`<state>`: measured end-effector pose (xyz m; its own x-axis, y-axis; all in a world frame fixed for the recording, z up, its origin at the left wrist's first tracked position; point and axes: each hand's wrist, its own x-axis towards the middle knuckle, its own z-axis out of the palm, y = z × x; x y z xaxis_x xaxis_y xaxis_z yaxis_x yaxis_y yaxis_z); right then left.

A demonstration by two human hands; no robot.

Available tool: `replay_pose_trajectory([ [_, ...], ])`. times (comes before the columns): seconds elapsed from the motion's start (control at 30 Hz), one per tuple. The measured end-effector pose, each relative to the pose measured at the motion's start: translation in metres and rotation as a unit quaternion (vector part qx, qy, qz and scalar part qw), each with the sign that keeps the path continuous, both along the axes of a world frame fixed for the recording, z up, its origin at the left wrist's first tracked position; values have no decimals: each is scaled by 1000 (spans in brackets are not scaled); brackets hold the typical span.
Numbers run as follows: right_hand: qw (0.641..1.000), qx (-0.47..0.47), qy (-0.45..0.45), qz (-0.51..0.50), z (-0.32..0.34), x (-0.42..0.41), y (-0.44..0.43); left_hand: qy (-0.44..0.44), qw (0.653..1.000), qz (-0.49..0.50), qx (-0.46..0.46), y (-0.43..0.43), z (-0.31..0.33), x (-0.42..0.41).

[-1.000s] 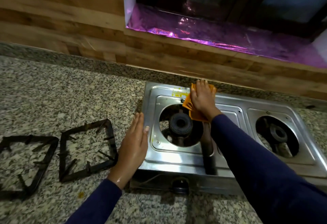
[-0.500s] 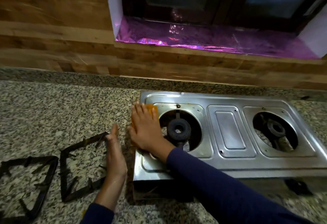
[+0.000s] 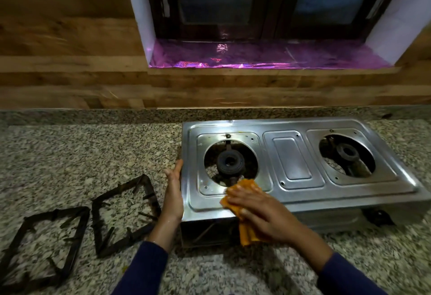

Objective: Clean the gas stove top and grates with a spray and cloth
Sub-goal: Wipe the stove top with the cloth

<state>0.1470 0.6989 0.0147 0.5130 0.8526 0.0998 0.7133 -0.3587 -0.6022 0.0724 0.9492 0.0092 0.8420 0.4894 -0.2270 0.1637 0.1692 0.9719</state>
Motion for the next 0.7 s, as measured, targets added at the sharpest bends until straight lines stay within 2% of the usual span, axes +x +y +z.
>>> replay_pose_trajectory([
  [0.07,990,-39,-36,-127,-5,14,-39,-3,1000,11,6,-7,7,-2],
  [0.13,958,-111,-77,-253,-8,27,-57,2,1000,13,10,-10,9,-2],
  [0.2,930,-173,-98,-310,-9,27,-51,-1,1000,14,5,-9,8,-3],
  [0.27,943,-162,-104,-272,-9,11,-28,-12,1000,10,-26,-6,4,-3],
  [0.4,978,-121,-143,-92,-7,-35,43,-3,995,50,-89,2,2,-4],
  [0.5,988,-97,-122,-14,-3,-36,110,-8,992,50,-115,11,-1,-5],
  [0.63,987,-109,-104,56,2,-35,160,13,992,77,-100,24,6,-5],
  [0.7,981,-69,-110,143,0,-38,156,39,993,86,-73,31,9,-6],
])
